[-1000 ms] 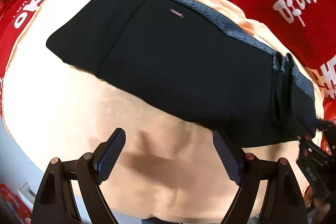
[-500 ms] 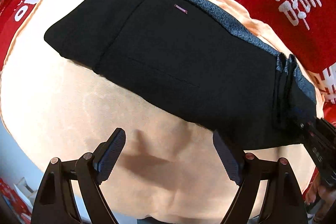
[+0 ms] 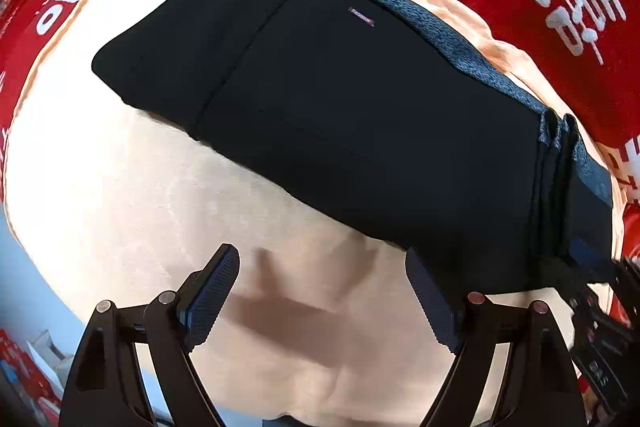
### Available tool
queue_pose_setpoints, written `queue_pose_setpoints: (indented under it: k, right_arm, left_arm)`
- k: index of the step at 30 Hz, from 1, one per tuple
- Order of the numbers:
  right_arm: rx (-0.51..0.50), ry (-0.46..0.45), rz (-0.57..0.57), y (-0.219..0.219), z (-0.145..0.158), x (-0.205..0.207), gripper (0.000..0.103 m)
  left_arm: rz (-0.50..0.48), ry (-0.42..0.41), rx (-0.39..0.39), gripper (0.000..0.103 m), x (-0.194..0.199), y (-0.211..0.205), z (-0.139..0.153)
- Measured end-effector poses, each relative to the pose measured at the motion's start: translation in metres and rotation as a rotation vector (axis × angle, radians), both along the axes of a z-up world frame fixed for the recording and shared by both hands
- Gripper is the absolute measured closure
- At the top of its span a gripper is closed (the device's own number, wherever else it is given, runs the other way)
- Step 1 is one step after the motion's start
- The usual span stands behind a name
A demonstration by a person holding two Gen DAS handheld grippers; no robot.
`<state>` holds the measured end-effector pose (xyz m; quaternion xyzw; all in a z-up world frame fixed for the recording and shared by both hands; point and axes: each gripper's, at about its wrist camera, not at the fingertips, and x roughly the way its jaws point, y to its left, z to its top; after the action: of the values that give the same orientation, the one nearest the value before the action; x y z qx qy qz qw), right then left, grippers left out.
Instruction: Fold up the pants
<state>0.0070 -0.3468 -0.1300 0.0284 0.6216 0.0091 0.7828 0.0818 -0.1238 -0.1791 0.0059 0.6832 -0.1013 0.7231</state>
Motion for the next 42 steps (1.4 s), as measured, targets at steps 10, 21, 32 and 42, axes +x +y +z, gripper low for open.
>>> queue_pose_setpoints:
  k: [10, 21, 32, 42]
  right_arm:
    - [0.001, 0.026, -0.076, -0.007, 0.004, 0.01, 0.042]
    - [-0.025, 0.15, -0.108, 0.006, -0.04, 0.02, 0.025]
    - [-0.039, 0.135, -0.088, 0.012, -0.043, 0.019, 0.018]
    - [-0.03, 0.133, -0.068, 0.013, -0.042, 0.013, 0.018]
  left_arm:
    - [0.025, 0.001, 0.007, 0.017, 0.007, 0.007, -0.001]
    - [0.06, 0.006, -0.017, 0.018, 0.014, 0.02, -0.005]
    - [0.222, -0.081, -0.197, 0.017, 0.039, 0.078, -0.008]
    - [0.392, -0.093, -0.56, 0.017, 0.061, 0.112, -0.03]
